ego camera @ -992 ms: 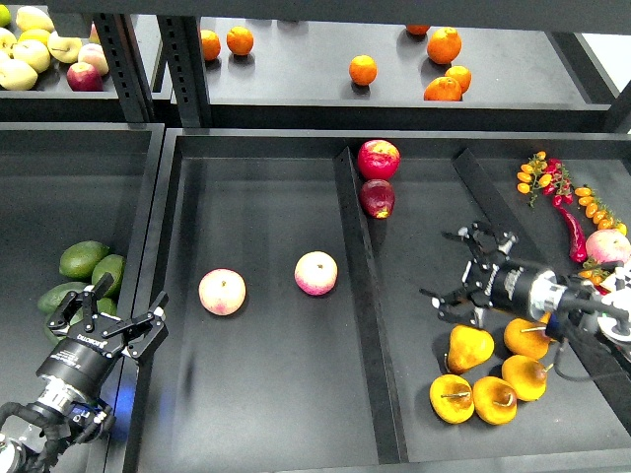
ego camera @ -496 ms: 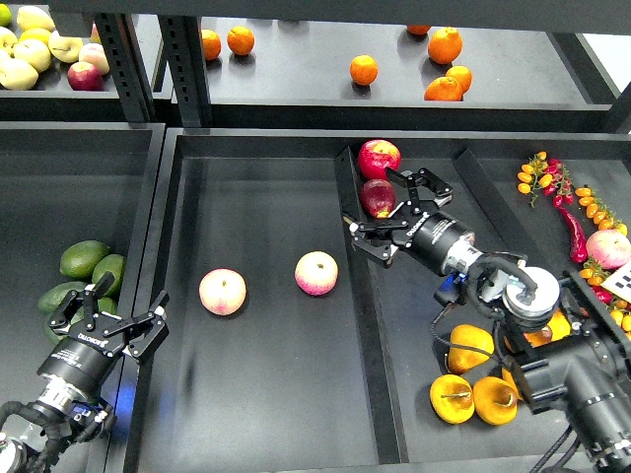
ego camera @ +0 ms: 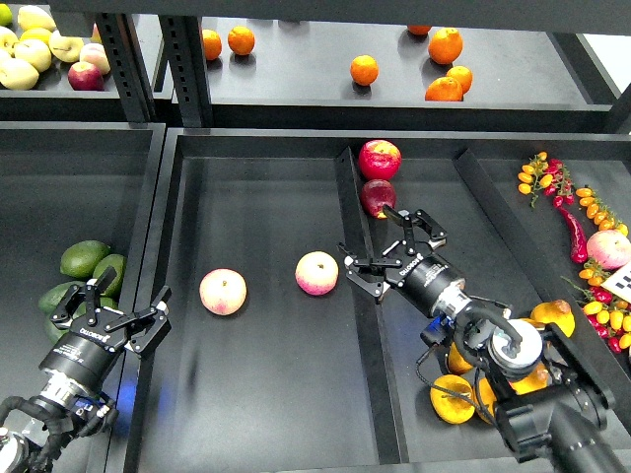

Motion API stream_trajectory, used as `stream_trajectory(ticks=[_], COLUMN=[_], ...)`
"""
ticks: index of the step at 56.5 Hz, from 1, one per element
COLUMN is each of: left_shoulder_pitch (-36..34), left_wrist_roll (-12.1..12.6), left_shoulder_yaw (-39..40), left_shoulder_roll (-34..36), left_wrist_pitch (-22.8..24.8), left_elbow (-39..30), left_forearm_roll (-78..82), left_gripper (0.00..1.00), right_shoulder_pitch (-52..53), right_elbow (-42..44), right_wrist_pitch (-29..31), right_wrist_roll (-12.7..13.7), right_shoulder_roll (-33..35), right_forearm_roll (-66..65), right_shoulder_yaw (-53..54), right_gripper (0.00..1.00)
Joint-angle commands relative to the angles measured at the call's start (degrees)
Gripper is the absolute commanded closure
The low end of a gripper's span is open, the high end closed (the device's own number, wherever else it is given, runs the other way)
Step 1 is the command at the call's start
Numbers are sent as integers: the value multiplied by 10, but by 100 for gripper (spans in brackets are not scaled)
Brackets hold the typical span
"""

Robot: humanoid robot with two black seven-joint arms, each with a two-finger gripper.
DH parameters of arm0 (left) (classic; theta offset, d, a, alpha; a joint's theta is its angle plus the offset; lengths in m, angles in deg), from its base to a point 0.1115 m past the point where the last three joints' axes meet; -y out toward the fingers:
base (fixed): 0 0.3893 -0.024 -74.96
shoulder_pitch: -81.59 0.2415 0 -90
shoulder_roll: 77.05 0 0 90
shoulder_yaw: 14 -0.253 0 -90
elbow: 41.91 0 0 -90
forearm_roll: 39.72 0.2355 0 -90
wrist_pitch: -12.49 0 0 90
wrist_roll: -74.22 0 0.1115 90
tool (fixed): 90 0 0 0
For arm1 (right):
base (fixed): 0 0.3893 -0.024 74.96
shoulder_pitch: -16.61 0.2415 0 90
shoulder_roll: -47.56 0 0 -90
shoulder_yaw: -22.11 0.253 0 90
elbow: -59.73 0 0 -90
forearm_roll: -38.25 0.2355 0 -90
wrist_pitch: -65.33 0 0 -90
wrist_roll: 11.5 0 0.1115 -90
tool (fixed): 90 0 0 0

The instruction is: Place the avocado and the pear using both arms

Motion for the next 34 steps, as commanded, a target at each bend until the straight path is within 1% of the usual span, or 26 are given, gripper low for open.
stream_trajectory(ticks=[1, 6, 11, 14, 20, 23, 29, 34], left_shoulder_pitch=[7, 15, 25, 30, 40, 41, 37, 31], left_wrist_roll=[0, 0, 0, 0, 0, 0, 0, 0], left_shoulder_yaw=[7, 8, 8, 8, 8, 10, 16, 26], left_shoulder_roll=[0, 0, 0, 0, 0, 0, 0, 0], left_wrist_pitch=[0, 0, 0, 0, 0, 0, 0, 0], left_elbow=[-24, -36, -40, -40, -39, -39, -43, -61], left_forearm_roll=[0, 0, 0, 0, 1, 0, 1, 1], left_gripper=[1, 1, 1, 1, 1, 1, 1, 1], right_shoulder_pitch=[-47, -75, -97, -104, -108, -107, -97, -78], right_elbow=[-22, -20, -19, -19, -19, -20, -23, -22], right_wrist_pitch=[8, 40, 53, 54, 54, 54, 55, 54], right_wrist_roll=[0, 0, -6, -23, -78, -95, -97, -96], right_shoulder_roll=[0, 0, 0, 0, 0, 0, 0, 0], right_forearm_roll=[4, 5, 14, 33, 71, 75, 76, 76], right_shoulder_yaw=[-1, 3, 4, 4, 4, 4, 6, 15], right_gripper=[1, 1, 1, 0, 0, 0, 0, 0])
